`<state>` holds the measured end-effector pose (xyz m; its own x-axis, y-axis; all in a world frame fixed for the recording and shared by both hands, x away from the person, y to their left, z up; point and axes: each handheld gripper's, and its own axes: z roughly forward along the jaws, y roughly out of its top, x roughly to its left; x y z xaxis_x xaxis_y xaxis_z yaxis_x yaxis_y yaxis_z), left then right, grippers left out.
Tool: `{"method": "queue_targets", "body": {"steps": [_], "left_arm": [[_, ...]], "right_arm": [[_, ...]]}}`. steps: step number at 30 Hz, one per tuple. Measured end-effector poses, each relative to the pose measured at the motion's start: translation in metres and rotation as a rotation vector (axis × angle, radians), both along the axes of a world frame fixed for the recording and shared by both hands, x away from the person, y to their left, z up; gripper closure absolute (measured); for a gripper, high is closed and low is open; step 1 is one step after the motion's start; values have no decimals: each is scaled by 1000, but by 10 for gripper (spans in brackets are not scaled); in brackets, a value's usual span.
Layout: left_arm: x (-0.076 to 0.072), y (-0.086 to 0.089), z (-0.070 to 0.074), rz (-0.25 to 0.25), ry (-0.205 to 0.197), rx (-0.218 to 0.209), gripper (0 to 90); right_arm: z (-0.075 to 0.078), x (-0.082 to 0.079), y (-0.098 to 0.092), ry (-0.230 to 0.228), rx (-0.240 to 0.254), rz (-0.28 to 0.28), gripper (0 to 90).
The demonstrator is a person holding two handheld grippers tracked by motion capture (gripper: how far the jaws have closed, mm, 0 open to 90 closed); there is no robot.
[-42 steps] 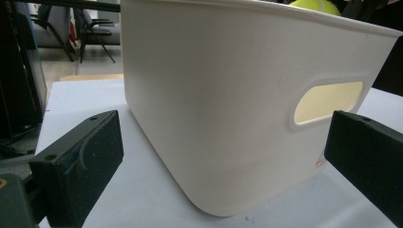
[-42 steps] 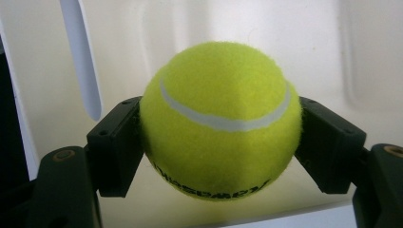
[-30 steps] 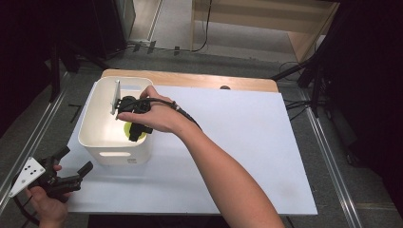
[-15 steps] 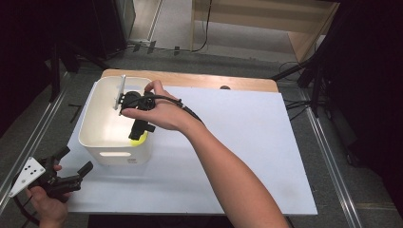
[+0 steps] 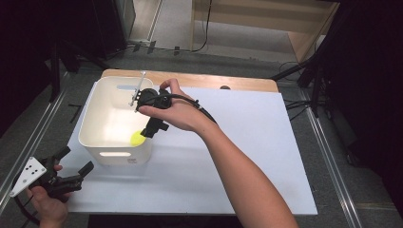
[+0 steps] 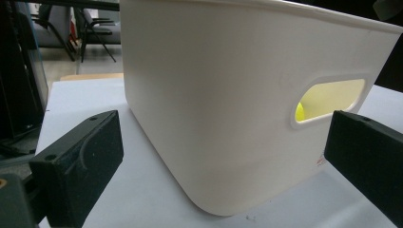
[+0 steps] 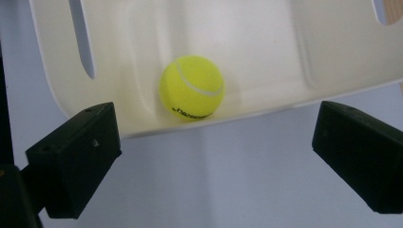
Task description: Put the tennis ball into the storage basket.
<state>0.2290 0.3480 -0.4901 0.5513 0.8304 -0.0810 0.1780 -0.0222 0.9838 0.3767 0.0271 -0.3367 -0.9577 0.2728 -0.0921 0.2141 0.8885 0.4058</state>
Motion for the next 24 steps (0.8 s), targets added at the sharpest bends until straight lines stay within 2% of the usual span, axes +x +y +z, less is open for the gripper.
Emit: {"method": "queue_targets", "body": {"steps": [9,24], "left_arm": [[0,0,0,3,2,2,0],[0,-1,0,10,3,8,0]], "right_arm": [[-2,-4,-32,-8,24,-39,13],[-11,-17,-97,-14,95,-124,13]]}}
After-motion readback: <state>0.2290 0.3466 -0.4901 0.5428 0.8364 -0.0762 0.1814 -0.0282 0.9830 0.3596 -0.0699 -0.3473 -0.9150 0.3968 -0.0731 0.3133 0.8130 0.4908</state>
